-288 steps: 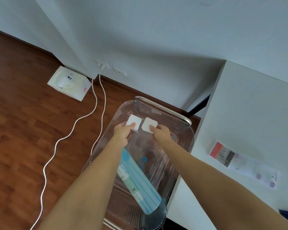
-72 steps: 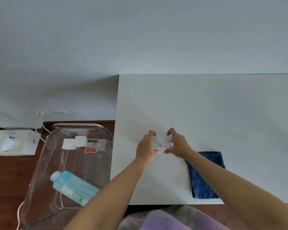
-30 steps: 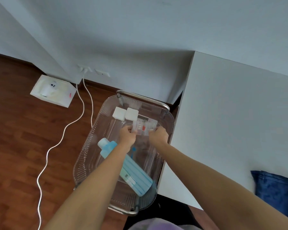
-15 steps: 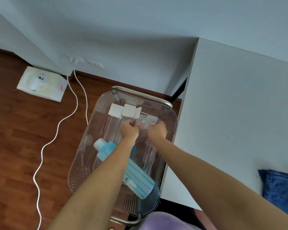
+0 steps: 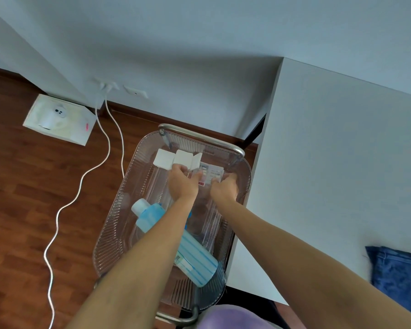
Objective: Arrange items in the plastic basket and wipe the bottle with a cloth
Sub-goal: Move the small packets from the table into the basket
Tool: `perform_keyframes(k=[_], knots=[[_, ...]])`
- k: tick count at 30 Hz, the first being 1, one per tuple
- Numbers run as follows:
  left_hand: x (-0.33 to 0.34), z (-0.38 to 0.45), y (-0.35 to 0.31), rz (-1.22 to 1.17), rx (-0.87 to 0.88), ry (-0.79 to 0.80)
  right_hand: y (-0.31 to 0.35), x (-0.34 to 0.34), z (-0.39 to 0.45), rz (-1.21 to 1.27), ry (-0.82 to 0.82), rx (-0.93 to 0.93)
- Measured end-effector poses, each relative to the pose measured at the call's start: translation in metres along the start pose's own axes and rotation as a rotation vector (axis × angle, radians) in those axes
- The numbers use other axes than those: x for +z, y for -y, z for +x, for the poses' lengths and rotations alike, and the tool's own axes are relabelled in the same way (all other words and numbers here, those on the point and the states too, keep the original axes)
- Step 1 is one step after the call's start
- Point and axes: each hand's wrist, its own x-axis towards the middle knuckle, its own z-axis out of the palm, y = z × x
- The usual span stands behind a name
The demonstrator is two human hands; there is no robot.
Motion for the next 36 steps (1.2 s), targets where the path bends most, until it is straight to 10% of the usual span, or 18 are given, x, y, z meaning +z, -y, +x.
perform_keyframes(k=[13, 25, 36], knots=[[0.001, 0.012, -0.005, -0.025, 0.111, -0.152, -0.011, -0.004, -0.003, -0.025, 0.032, -0.276], [-0.007, 0.038, 0.015, -0.312, -0.221, -0.294, -0.021, -0.008, -0.004, -0.294, 0.15, -0.401], [-0.015, 0.033, 0.015, -0.582, -0.5, -0.077, -0.018, -0.015, -0.005, -0.337, 0.247, -0.417]])
